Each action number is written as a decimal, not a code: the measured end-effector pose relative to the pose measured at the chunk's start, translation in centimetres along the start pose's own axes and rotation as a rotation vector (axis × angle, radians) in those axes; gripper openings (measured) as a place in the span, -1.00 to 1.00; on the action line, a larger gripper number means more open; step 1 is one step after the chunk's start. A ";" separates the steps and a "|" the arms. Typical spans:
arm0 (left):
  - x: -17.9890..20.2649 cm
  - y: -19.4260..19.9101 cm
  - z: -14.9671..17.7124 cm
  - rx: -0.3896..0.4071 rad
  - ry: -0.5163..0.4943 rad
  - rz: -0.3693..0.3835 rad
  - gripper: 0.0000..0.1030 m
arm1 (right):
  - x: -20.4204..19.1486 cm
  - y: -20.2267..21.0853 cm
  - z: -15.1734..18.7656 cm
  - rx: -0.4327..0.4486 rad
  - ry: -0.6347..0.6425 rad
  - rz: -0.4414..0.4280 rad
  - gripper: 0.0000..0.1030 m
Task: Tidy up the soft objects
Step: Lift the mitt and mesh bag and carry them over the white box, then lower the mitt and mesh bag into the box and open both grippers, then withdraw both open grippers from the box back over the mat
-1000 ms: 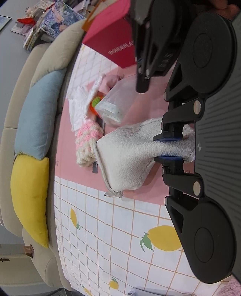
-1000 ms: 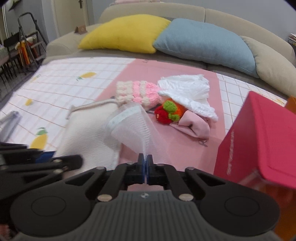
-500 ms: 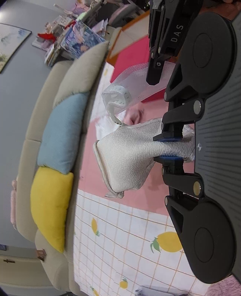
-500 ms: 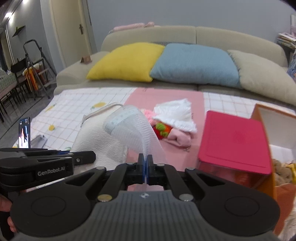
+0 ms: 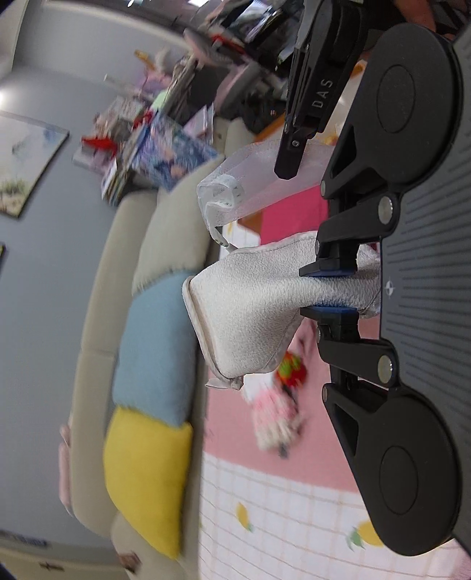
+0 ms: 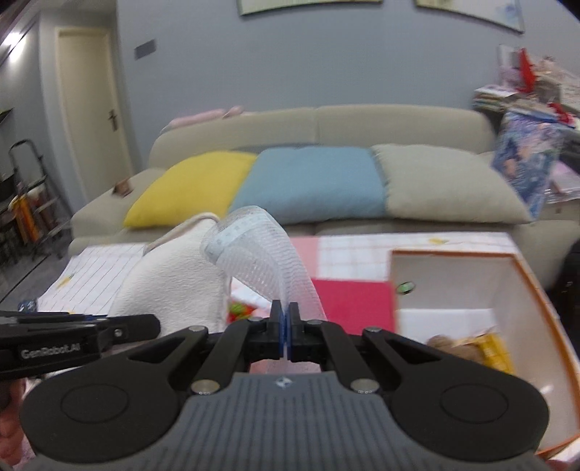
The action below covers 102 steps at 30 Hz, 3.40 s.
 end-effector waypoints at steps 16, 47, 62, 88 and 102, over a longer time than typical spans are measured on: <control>13.7 -7.1 -4.8 -0.046 -0.262 0.174 -0.68 | 13.7 2.2 -3.2 0.019 -0.033 0.231 -1.00; 16.1 -20.6 1.2 -0.382 -0.534 0.038 -0.54 | 21.3 -10.5 3.6 -0.362 0.005 0.301 -1.00; 16.2 -17.1 -0.7 -0.296 -0.553 0.057 0.36 | 20.3 -8.5 2.6 -0.356 0.025 0.303 -0.16; 3.9 -4.0 -1.3 -0.027 -0.185 -0.006 0.37 | 6.2 -2.0 3.7 -0.092 -0.054 0.354 0.50; -4.7 -3.2 2.4 -0.122 -0.044 -0.116 0.36 | -4.5 -5.9 5.6 -0.140 0.215 0.141 0.50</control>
Point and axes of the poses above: each gripper's, at about its wrist camera, not at the fingertips, and y roughly against the way its jaws point, x to its right, z to its underside, the point moved 10 cm from there along -y, roughly the way its jaws point, and after that the axes turned 6 degrees about -x, right-handed, at the moved point
